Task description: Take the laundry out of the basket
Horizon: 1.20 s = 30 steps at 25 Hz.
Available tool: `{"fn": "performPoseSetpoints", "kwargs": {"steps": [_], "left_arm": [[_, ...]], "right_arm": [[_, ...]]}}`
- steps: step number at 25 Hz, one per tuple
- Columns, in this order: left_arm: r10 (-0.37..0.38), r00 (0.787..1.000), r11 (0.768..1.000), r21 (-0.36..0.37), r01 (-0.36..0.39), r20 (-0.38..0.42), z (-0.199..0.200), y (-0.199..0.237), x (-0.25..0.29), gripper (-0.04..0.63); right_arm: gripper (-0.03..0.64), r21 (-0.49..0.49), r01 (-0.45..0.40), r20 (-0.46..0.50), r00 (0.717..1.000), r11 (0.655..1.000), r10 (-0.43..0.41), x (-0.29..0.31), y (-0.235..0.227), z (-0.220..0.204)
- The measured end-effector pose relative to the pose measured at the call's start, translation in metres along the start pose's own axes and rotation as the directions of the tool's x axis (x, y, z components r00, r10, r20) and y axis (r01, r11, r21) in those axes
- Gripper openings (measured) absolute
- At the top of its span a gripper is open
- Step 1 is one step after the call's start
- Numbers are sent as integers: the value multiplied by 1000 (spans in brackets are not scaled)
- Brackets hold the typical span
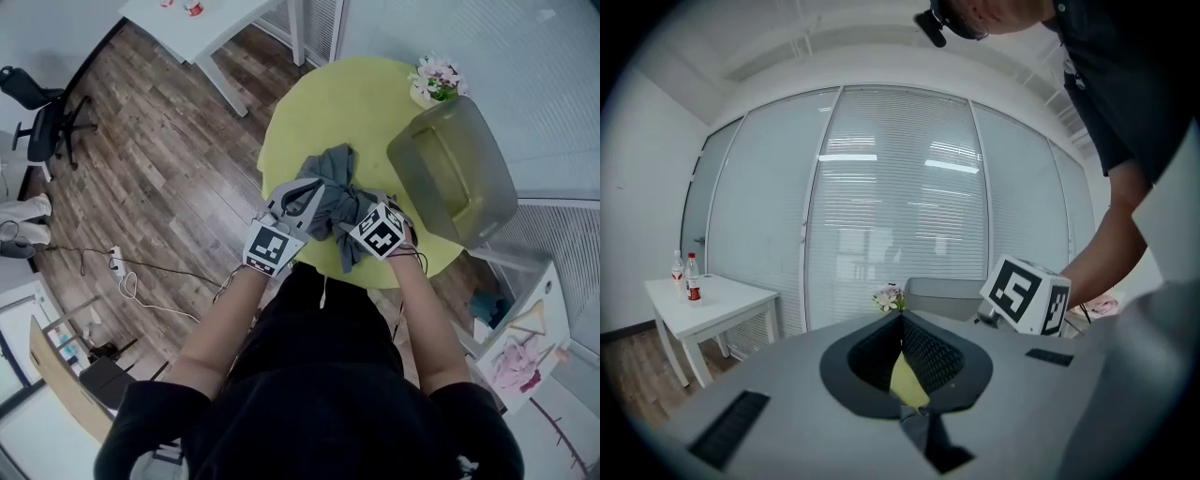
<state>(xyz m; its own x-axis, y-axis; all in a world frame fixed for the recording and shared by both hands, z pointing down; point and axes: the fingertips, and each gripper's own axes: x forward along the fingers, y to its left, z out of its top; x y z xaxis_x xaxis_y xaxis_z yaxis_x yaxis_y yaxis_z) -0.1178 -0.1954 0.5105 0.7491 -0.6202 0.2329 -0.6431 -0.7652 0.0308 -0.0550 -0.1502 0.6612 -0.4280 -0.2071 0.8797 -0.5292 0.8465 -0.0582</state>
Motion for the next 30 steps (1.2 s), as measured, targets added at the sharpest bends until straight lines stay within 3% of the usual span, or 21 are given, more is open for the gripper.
{"fn": "performPoseSetpoints", "kwargs": {"steps": [4,9,11,14,17,23,26,30], "left_arm": [[1,1000,1000,-29,-1,7,17,-5,-10,9],[10,999,999,-37,-9,31,48,-15,-22,9],[5,999,999,-39,-4,44,60,-22,-24,9],[-12,998,999,-42,14,60,79,-34,-27,9],[-39,996,998,-36,41,76,97,-47,-30,9],[-64,990,997,-39,70,129,127,-64,-31,9],[-76,990,997,-21,79,118,134,-68,-29,9],[-61,983,997,-34,68,172,148,-71,-27,9]], "right_arm": [[385,76,22,208,977,997,-37,-54,0,30],[368,135,34,449,889,990,-92,-127,4,61],[331,134,60,498,859,989,-120,-149,8,66],[155,135,94,572,805,986,-155,-181,16,76],[48,149,85,658,735,985,-163,-211,23,88],[23,169,84,788,588,982,-185,-266,19,114],[21,153,93,812,555,984,-179,-281,16,122],[21,139,102,830,530,985,-172,-294,11,129]]}}
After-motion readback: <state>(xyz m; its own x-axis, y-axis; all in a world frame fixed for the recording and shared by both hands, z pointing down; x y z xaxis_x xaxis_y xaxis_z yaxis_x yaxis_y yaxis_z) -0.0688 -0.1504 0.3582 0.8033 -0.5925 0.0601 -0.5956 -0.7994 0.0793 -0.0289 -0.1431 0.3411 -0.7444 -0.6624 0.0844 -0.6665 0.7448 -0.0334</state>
